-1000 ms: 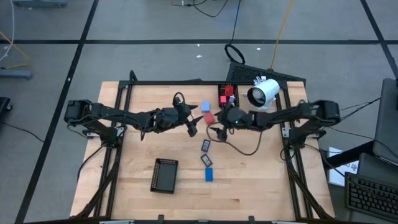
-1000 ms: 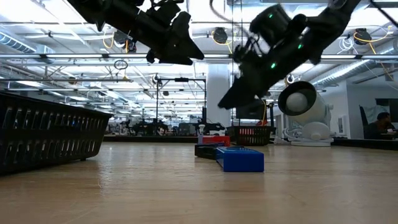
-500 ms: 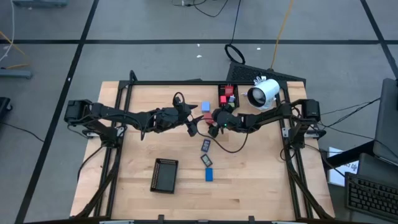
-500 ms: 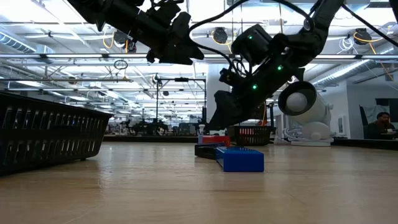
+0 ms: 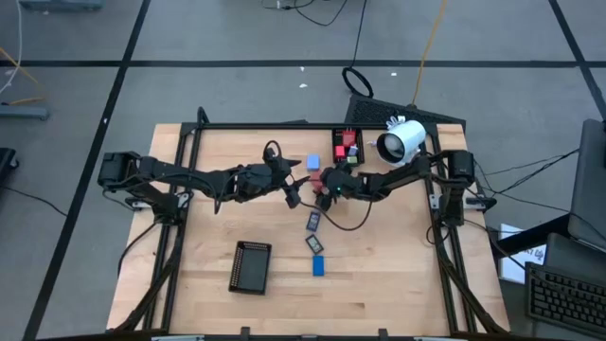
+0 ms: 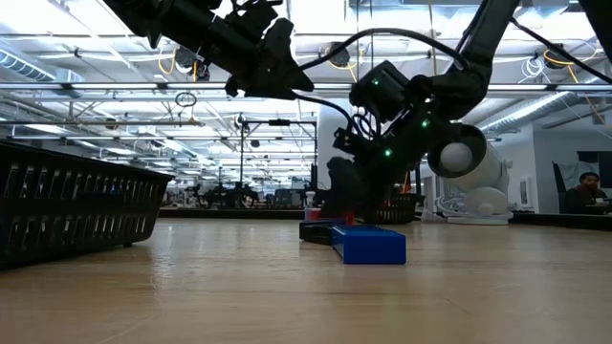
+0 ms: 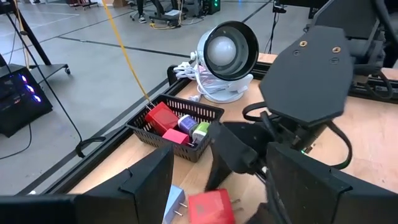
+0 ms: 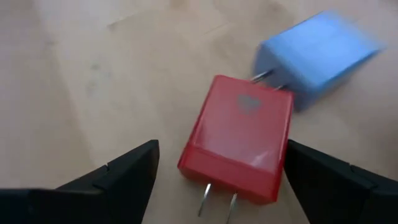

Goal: Pick & Place Office items
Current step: Put the red charger adapter into the top black basket

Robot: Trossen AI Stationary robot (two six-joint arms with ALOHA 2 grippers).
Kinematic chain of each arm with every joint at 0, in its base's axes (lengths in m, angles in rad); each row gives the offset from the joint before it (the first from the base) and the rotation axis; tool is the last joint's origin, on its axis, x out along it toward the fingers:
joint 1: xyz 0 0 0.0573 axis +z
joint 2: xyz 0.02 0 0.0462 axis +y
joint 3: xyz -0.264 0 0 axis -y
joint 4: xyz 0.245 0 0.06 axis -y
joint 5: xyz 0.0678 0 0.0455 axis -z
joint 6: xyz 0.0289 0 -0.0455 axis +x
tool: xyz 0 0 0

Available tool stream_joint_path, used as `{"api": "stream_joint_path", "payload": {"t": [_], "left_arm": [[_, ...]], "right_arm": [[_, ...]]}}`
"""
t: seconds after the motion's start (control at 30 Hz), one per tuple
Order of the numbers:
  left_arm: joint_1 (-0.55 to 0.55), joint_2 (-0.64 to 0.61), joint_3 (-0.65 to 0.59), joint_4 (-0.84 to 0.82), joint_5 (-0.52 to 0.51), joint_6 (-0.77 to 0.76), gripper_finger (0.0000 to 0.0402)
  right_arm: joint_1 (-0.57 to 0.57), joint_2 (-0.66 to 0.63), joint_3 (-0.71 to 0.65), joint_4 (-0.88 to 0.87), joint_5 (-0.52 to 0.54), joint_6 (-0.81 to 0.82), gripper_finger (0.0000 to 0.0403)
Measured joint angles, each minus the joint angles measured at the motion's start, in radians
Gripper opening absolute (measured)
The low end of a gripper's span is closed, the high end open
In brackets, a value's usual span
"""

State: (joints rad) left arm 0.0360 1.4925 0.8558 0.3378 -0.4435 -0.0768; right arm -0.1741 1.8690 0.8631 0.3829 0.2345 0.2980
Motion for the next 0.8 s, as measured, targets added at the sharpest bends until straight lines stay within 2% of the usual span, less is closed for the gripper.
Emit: {"api": "stream_joint_path", "payload": {"t": [0.1, 0.4, 0.57, 0.8], "left_arm": [[0.000, 0.000, 0.000, 0.002, 0.000, 0.000, 0.0260], [0.000, 0.000, 0.000, -0.004, 0.000, 0.000, 0.0260], [0.000, 0.000, 0.000, -0.005, 0.000, 0.000, 0.0260], [0.000, 0.000, 0.000, -0.008, 0.000, 0.000, 0.0260]], "right_arm": [[-0.014, 0.000, 0.000, 0.005, -0.061, 0.029, 0.0302], [-0.019, 0.000, 0.000, -0.002, -0.079, -0.060, 0.0209], [-0.019, -0.009, 0.000, -0.006, -0.081, -0.122, 0.0209], [-0.019, -0.139, -0.001, -0.102, -0.086, -0.177, 0.0210]]}}
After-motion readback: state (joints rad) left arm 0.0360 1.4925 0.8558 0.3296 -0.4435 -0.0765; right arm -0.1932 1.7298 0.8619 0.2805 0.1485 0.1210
